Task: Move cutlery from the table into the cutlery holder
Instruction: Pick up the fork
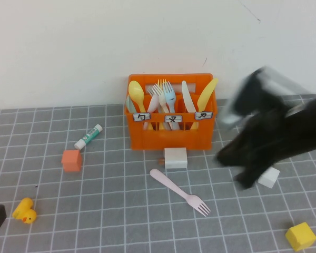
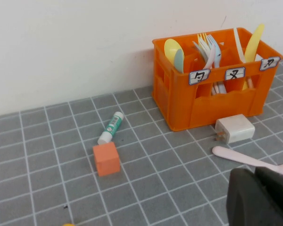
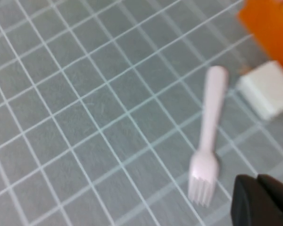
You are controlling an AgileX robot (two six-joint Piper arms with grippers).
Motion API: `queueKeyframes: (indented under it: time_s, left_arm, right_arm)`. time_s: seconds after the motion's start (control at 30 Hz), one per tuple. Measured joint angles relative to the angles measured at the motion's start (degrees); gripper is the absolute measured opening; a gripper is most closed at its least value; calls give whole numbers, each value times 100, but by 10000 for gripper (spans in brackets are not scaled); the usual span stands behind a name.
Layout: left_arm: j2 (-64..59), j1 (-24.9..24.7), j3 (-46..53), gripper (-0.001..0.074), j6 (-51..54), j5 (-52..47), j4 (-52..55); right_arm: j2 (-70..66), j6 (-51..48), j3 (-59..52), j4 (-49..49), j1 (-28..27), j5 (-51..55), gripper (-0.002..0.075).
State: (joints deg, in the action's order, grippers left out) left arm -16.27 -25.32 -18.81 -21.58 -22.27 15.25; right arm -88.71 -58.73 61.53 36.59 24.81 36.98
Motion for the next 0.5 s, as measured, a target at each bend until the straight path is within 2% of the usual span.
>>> queueKeyframes:
  time_s: [0.2, 0.5]
  left_arm:
    - [0, 0, 0, 1, -112, -10, 0]
    - [0, 0, 0, 1, -151, -50, 66]
  right_arm:
    - [-1245, 34, 71, 2, 816, -1350, -1]
    - [-2899, 34, 1534, 2, 909, -1573, -1]
